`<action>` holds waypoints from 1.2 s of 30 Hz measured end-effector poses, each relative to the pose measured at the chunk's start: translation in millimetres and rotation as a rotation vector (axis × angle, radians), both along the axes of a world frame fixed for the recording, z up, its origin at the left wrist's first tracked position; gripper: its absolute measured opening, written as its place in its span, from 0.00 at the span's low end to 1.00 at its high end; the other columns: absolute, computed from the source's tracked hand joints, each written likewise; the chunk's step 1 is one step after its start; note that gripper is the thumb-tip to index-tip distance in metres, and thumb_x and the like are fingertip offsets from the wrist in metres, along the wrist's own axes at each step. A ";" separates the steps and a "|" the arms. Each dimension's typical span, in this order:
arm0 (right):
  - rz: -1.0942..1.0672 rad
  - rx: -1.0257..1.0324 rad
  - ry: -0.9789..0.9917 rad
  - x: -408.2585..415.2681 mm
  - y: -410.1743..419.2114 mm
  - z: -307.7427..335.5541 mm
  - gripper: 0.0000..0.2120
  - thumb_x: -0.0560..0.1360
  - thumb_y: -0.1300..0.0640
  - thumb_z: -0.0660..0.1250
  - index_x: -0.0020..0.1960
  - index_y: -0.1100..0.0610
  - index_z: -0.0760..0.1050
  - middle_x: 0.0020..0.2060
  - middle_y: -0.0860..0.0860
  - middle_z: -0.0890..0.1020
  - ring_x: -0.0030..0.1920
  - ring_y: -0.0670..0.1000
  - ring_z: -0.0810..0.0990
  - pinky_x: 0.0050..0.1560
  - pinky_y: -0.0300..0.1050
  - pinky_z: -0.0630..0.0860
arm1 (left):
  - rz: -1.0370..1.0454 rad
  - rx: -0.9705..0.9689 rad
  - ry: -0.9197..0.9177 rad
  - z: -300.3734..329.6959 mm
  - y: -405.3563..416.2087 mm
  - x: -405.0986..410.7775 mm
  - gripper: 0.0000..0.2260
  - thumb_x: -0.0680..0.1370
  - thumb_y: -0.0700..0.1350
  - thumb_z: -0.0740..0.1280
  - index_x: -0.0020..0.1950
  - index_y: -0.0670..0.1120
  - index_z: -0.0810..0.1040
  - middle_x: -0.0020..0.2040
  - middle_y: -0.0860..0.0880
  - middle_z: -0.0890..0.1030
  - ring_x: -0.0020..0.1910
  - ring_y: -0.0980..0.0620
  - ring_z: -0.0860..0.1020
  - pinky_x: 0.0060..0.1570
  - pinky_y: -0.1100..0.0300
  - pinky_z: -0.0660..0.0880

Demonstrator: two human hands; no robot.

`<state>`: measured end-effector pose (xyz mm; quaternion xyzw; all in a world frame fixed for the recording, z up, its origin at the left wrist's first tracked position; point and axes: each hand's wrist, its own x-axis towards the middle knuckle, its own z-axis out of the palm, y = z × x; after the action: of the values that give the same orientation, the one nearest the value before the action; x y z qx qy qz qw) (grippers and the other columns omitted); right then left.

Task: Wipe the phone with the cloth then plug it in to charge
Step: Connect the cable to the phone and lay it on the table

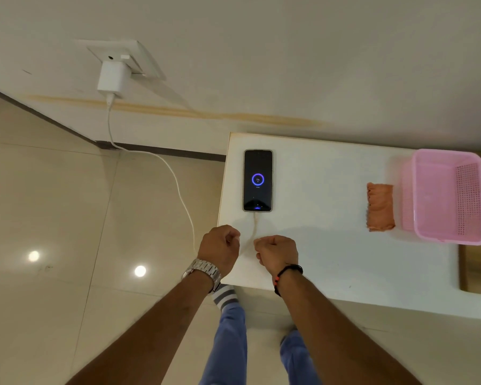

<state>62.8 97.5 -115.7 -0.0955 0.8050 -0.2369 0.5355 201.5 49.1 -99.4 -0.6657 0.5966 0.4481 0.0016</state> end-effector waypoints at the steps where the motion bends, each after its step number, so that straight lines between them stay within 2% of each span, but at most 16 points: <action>1: 0.006 0.013 0.012 2.5 -1.4 -2.6 0.04 0.73 0.54 0.74 0.40 0.53 0.83 0.42 0.53 0.87 0.47 0.57 0.86 0.55 0.56 0.83 | -0.012 0.002 -0.011 -2.1 2.1 -0.1 0.08 0.81 0.42 0.67 0.56 0.45 0.85 0.54 0.47 0.86 0.53 0.48 0.83 0.56 0.57 0.78; 3: 0.026 0.035 0.032 7.2 -3.8 -6.5 0.08 0.73 0.52 0.74 0.40 0.55 0.84 0.39 0.54 0.87 0.45 0.57 0.86 0.54 0.56 0.83 | -0.028 0.009 -0.040 -6.3 6.5 1.5 0.08 0.82 0.42 0.66 0.57 0.46 0.84 0.55 0.48 0.86 0.55 0.47 0.83 0.56 0.58 0.77; 6: 0.034 0.056 0.038 13.2 -5.1 -10.3 0.12 0.72 0.47 0.75 0.39 0.57 0.84 0.37 0.54 0.87 0.43 0.56 0.86 0.53 0.55 0.84 | -0.087 -0.010 -0.074 -10.1 16.2 4.9 0.08 0.81 0.41 0.66 0.57 0.45 0.84 0.54 0.46 0.86 0.54 0.46 0.83 0.58 0.53 0.79; 9: 0.042 0.061 0.067 13.7 2.4 -7.4 0.16 0.72 0.45 0.75 0.39 0.58 0.84 0.36 0.54 0.87 0.41 0.56 0.86 0.51 0.54 0.84 | -0.146 -0.044 -0.077 -6.9 34.9 5.7 0.09 0.80 0.42 0.67 0.58 0.45 0.83 0.53 0.46 0.85 0.53 0.45 0.82 0.57 0.52 0.78; 15: 0.010 0.068 0.006 11.0 1.1 -10.7 0.11 0.74 0.52 0.74 0.38 0.58 0.84 0.37 0.56 0.87 0.43 0.57 0.87 0.52 0.55 0.84 | -0.213 0.000 -0.111 -9.5 42.7 2.3 0.09 0.80 0.48 0.69 0.59 0.49 0.81 0.54 0.48 0.84 0.53 0.47 0.82 0.55 0.53 0.79; 19: -0.013 0.057 -0.059 4.0 3.2 -7.6 0.09 0.74 0.55 0.74 0.41 0.60 0.84 0.39 0.58 0.87 0.44 0.59 0.87 0.50 0.55 0.85 | -0.263 -0.009 -0.219 -2.7 54.3 2.7 0.09 0.82 0.51 0.64 0.52 0.47 0.80 0.49 0.47 0.84 0.50 0.45 0.82 0.44 0.57 0.74; 21: -0.010 0.051 -0.061 1.4 4.3 -6.3 0.08 0.74 0.55 0.75 0.41 0.60 0.84 0.38 0.57 0.87 0.44 0.59 0.87 0.48 0.54 0.86 | -0.262 0.007 -0.274 1.7 68.6 4.8 0.11 0.83 0.51 0.63 0.51 0.47 0.80 0.49 0.47 0.84 0.50 0.44 0.82 0.42 0.58 0.73; 25: 0.040 0.039 0.003 0.7 6.4 -6.4 0.08 0.73 0.53 0.76 0.38 0.57 0.84 0.35 0.53 0.87 0.41 0.56 0.87 0.50 0.55 0.85 | -0.249 0.105 -0.246 1.5 98.2 2.5 0.10 0.82 0.50 0.63 0.48 0.47 0.82 0.47 0.47 0.84 0.49 0.45 0.82 0.48 0.57 0.77; 28: 0.092 0.013 0.076 1.3 7.3 -6.3 0.07 0.72 0.51 0.76 0.40 0.54 0.84 0.37 0.51 0.87 0.42 0.54 0.86 0.50 0.54 0.85 | -0.212 0.152 -0.185 -4.4 108.6 -4.4 0.09 0.81 0.49 0.66 0.46 0.48 0.83 0.46 0.48 0.84 0.48 0.47 0.81 0.50 0.58 0.78; 32: 0.163 -0.014 0.203 0.1 9.8 -4.1 0.06 0.72 0.50 0.76 0.42 0.52 0.85 0.36 0.47 0.86 0.39 0.49 0.85 0.46 0.47 0.84 | -0.154 0.134 -0.224 -13.2 106.8 -17.6 0.12 0.79 0.53 0.69 0.44 0.47 0.86 0.41 0.50 0.86 0.40 0.49 0.82 0.43 0.58 0.80; 36: 0.200 -0.007 0.262 0.7 15.7 -0.3 0.06 0.70 0.49 0.77 0.42 0.50 0.84 0.35 0.43 0.84 0.39 0.46 0.82 0.40 0.40 0.77 | -0.078 0.116 -0.249 -19.4 107.5 -23.3 0.10 0.77 0.53 0.72 0.43 0.48 0.86 0.40 0.51 0.85 0.38 0.50 0.81 0.40 0.59 0.79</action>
<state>63.5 113.1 -116.0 -0.2070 0.8535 -0.1707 0.4467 178.2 156.6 -118.8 -0.6915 0.5901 0.3953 0.1316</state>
